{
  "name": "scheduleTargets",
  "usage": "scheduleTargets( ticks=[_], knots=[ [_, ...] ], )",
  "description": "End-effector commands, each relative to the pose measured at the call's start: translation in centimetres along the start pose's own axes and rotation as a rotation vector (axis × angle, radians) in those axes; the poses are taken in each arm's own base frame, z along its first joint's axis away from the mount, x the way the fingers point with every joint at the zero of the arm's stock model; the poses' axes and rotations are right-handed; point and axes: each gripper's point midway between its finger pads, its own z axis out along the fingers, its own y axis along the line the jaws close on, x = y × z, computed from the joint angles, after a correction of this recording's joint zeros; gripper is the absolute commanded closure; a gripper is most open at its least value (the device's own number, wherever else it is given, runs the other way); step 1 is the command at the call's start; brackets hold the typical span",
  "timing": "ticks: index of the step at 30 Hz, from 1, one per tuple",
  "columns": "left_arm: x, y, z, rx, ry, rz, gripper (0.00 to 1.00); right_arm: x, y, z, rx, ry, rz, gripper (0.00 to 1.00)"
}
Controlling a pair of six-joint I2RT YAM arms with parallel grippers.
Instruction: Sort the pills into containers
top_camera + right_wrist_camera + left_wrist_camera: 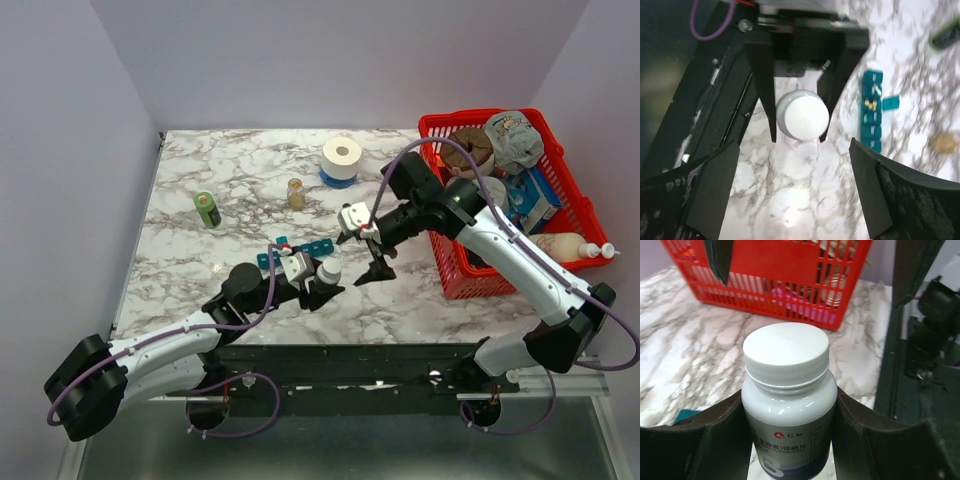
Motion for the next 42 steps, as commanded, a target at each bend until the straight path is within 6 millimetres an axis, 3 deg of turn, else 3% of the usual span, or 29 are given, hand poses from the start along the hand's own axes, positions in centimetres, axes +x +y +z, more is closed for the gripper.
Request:
scheduleTargets(
  ticks=[1,5,15,21,29,34,37,41,42],
  knots=[
    [-1.4,-3.4,0.1,0.222,-0.020,-0.033,1.00,-2.0,3.0,0.2,-0.194,-0.145,-0.332,0.00],
    [-1.1,-3.9,0.2,0.264,0.006,-0.067,1.00,-3.5,2.9,0.9,-0.267,-0.204,-0.336,0.00],
    [-1.2,-3.9,0.4,0.279,0.000,-0.086,1.00,-0.8,4.2,2.0,-0.302,-0.127,-0.229,0.07],
    [-1.8,-3.7,0.4,0.273,-0.016,-0.089,1.00,0.1,4.0,3.0,-0.309,-0.086,-0.196,0.23],
    [-2.1,-3.8,0.2,0.277,-0.026,-0.088,1.00,0.7,3.0,3.6,-0.272,-0.056,-0.181,0.32],
    [-2.2,-3.6,0.2,0.265,-0.031,-0.087,1.00,1.1,3.1,3.8,-0.267,-0.042,-0.156,0.44],
    [-2.4,-2.7,0.2,0.206,-0.043,-0.071,1.00,1.4,2.6,3.9,-0.242,-0.021,-0.111,0.50],
    [-3.4,1.0,-0.1,-0.017,-0.085,-0.015,1.00,2.4,0.4,4.7,-0.149,0.056,0.094,0.58],
    [-4.3,2.8,-0.4,-0.125,-0.111,0.015,1.00,2.3,-0.4,4.8,-0.107,0.073,0.202,0.60]
  ],
)
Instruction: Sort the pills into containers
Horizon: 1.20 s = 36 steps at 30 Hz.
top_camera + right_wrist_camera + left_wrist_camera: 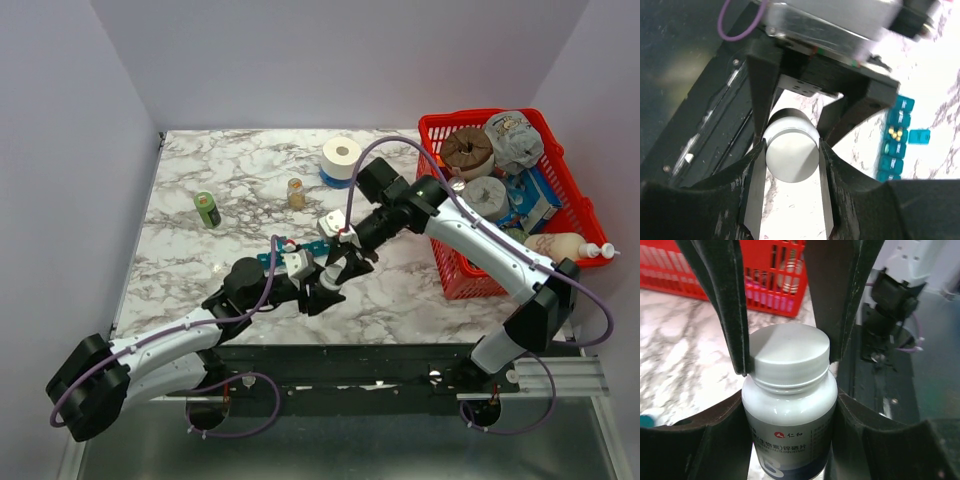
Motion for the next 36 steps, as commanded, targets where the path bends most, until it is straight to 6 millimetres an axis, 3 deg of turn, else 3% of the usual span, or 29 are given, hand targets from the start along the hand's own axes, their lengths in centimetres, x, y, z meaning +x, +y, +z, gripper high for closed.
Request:
scheduleTargets(
  ticks=[1,3,6,9,11,15,16,19,21,24,30,36],
  knots=[
    [-5.7,5.4,-1.8,-0.352,-0.181,0.153,1.00,2.5,-2.7,0.3,0.146,0.125,0.354,0.62],
    [-6.5,7.2,-2.7,-0.494,-0.208,0.170,1.00,3.5,-3.3,0.9,0.172,0.148,0.526,0.65],
    [-7.3,8.4,-2.9,-0.569,-0.237,0.197,1.00,4.1,-3.2,2.0,0.158,0.124,0.666,0.65],
    [-7.6,8.7,-2.4,-0.570,-0.252,0.195,1.00,4.9,-3.8,2.3,0.202,0.134,0.720,0.63],
    [-7.7,8.5,-2.1,-0.551,-0.262,0.189,1.00,5.0,-4.4,1.9,0.236,0.146,0.709,0.56],
    [-6.2,7.4,-1.6,-0.478,-0.233,0.178,1.00,1.9,-4.2,0.3,0.205,0.068,0.624,0.33],
    [-5.7,7.0,-1.5,-0.454,-0.217,0.172,1.00,1.2,-4.2,-0.1,0.203,0.050,0.595,0.21],
    [-3.9,5.3,-1.4,-0.355,-0.178,0.157,1.00,-0.9,-4.4,-2.7,0.243,0.026,0.464,0.01],
    [-3.3,4.1,-1.5,-0.289,-0.164,0.145,1.00,-2.2,-4.3,-4.7,0.280,0.028,0.345,0.00],
    [-2.3,2.5,-1.6,-0.200,-0.126,0.133,1.00,-3.4,-2.8,-6.0,0.264,0.014,0.158,0.00],
    [-2.4,-0.4,-0.6,-0.018,-0.089,0.101,1.00,-3.6,2.6,-4.0,0.023,-0.110,-0.250,0.00],
    [-2.4,-1.9,0.4,0.103,-0.054,0.061,1.00,-4.0,1.9,-2.3,-0.070,-0.145,-0.201,0.04]
  ],
)
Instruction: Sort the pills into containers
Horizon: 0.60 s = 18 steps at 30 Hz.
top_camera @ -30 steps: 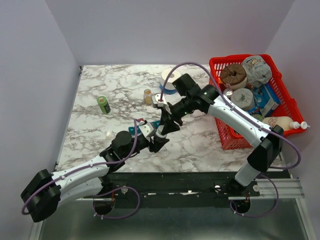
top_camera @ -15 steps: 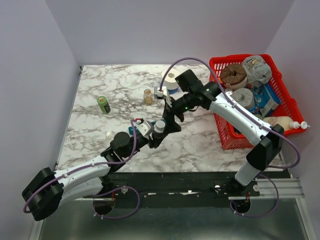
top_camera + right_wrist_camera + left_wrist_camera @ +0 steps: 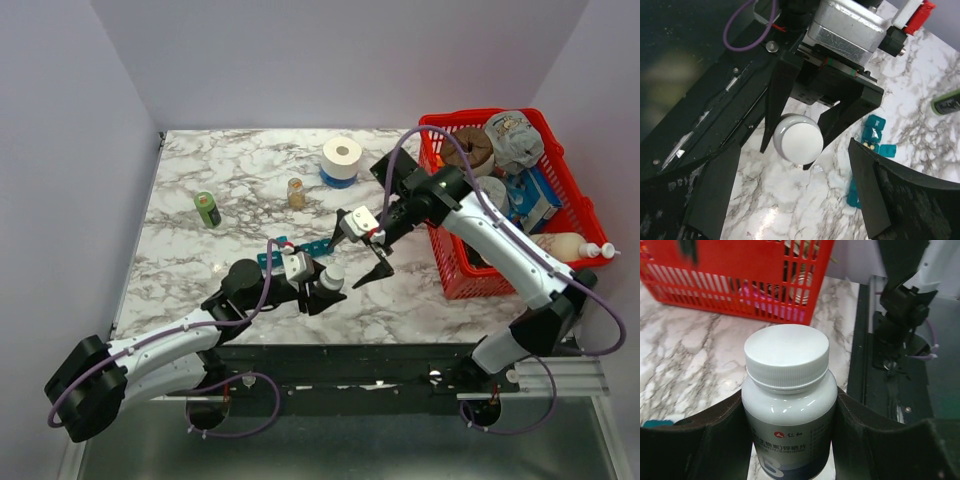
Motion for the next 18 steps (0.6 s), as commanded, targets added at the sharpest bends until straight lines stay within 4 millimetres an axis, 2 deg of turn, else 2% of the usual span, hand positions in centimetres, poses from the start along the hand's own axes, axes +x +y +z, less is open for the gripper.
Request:
scheduleTargets(
  ticks=[1,6,9,13,18],
  knots=[
    [-1.6,-2.2,0.6,0.151,-0.020,-0.008,1.00,-0.2,1.1,1.8,-0.115,-0.067,-0.029,0.06],
    [-1.8,-2.4,1.0,0.182,-0.017,-0.023,1.00,1.6,1.5,2.8,-0.119,-0.002,-0.015,0.12],
    [-1.7,-2.2,1.1,0.177,-0.014,-0.027,1.00,1.5,1.7,2.8,-0.113,0.002,-0.011,0.16],
    [-1.9,-2.1,1.1,0.172,-0.023,-0.024,1.00,2.1,1.7,2.8,-0.117,0.021,0.023,0.28],
    [-2.5,-2.1,1.0,0.167,-0.040,-0.014,1.00,2.9,1.3,3.1,-0.110,0.046,0.060,0.34]
  ],
)
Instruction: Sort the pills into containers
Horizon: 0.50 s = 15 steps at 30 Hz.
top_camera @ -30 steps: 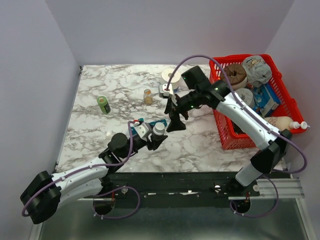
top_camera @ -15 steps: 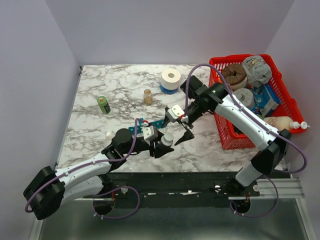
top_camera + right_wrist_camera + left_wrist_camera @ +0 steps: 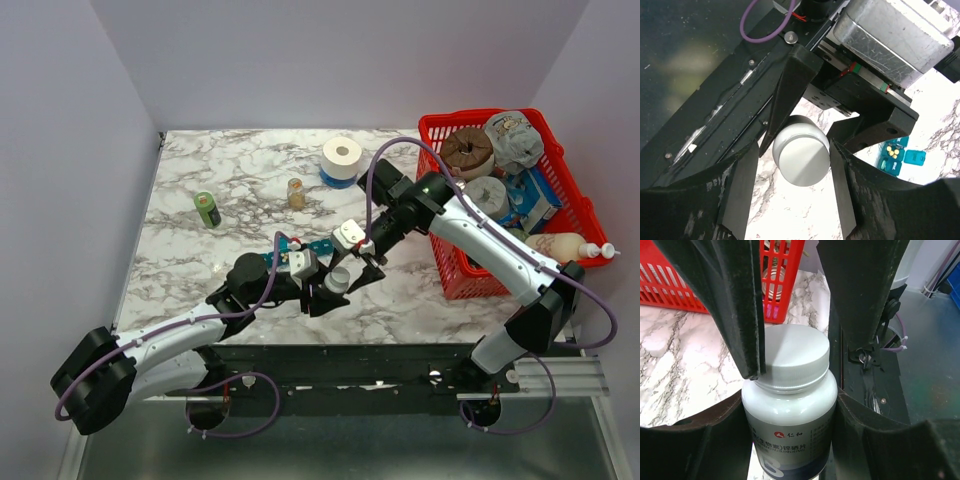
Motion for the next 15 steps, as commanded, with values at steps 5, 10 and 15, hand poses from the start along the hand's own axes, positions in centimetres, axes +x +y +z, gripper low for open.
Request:
scheduleTargets(
  ticks=[5,10,15],
  knots=[
    [-2.8,-0.5,0.1,0.027,-0.077,0.058,1.00,1.2,-0.9,0.3,0.034,0.043,0.074,0.54],
    [-3.8,2.1,-0.6,-0.134,-0.128,0.102,1.00,1.9,-3.0,0.3,0.149,0.073,0.307,0.63],
    [-5.8,7.4,-2.5,-0.476,-0.214,0.137,1.00,5.7,-6.4,0.1,0.400,0.172,0.726,0.80]
  ],
)
